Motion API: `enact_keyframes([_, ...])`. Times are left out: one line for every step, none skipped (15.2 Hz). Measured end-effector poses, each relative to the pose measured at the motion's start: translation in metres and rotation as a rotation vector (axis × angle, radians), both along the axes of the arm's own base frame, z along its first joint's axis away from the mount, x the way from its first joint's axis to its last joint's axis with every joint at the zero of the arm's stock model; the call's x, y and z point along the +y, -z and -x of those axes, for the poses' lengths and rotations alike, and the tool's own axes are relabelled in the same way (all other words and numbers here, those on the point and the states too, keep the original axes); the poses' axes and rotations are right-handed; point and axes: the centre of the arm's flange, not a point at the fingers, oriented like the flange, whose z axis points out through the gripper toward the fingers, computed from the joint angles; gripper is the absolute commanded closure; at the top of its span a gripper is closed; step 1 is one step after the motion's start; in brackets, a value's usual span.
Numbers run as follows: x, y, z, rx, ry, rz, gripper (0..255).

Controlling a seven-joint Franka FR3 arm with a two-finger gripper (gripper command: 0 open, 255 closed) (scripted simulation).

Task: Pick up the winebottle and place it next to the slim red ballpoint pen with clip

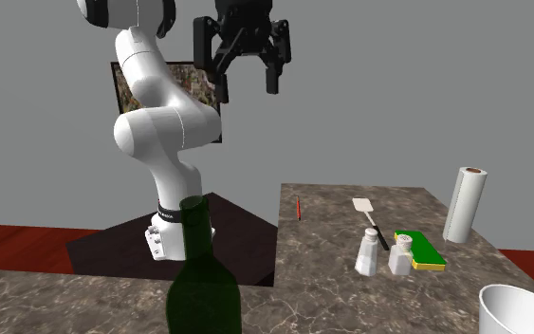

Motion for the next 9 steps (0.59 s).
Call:
enact_keyframes([0.0, 0.0, 0.0, 0.0, 0.0, 0.0, 0])
enact_keyframes([-0.004, 0.002, -0.001, -0.005, -0.006, 0.004, 0])
enact_keyframes([-0.01, 0.009, -0.001, -0.014, -0.016, 0.01, 0])
enact_keyframes([-0.021, 0.015, -0.003, -0.025, -0.027, 0.017, 0])
enact_keyframes([-0.028, 0.021, -0.003, -0.036, -0.04, 0.025, 0])
enact_keyframes([-0.038, 0.028, -0.006, -0.047, -0.054, 0.033, 0])
enact_keyframes([-0.046, 0.032, -0.006, -0.059, -0.067, 0.042, 0])
enact_keyframes([-0.056, 0.038, -0.011, -0.07, -0.081, 0.05, 0])
enact_keyframes([-0.064, 0.045, -0.016, -0.082, -0.095, 0.059, 0])
